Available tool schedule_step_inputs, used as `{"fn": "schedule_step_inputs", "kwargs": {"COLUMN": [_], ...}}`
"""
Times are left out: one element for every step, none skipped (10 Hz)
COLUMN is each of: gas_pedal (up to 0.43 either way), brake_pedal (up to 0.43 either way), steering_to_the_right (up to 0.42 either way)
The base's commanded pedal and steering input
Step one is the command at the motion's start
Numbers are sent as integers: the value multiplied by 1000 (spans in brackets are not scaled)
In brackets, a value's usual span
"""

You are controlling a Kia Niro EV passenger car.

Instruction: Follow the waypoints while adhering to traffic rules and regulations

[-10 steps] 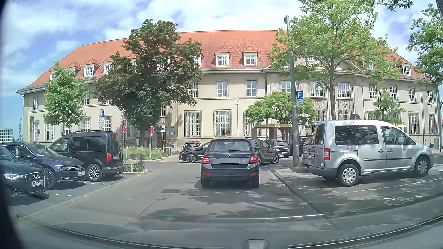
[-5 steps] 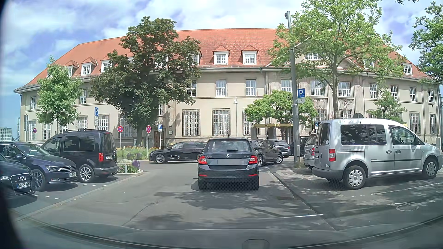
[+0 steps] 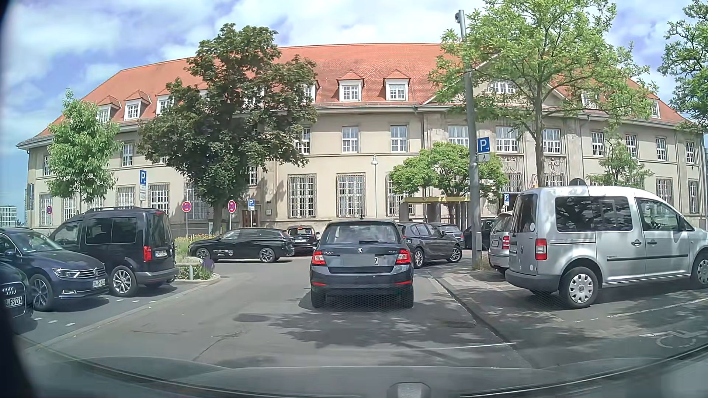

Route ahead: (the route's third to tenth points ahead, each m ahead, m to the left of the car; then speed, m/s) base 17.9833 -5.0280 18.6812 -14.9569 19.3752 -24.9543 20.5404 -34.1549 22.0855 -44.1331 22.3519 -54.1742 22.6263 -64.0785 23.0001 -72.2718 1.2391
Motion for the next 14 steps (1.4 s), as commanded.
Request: {"fn": "schedule_step_inputs", "kwargs": {"gas_pedal": [0, 0, 0, 0, 0, 0, 0, 0, 0, 0, 0, 0, 0, 0], "brake_pedal": [98, 104, 116, 122, 128, 134, 134, 134, 134, 134, 128, 110, 98, 61], "steering_to_the_right": [30, 30, 29, 25, 20, 12, 7, 2, -5, -10, -12, -12, -13, -14]}}
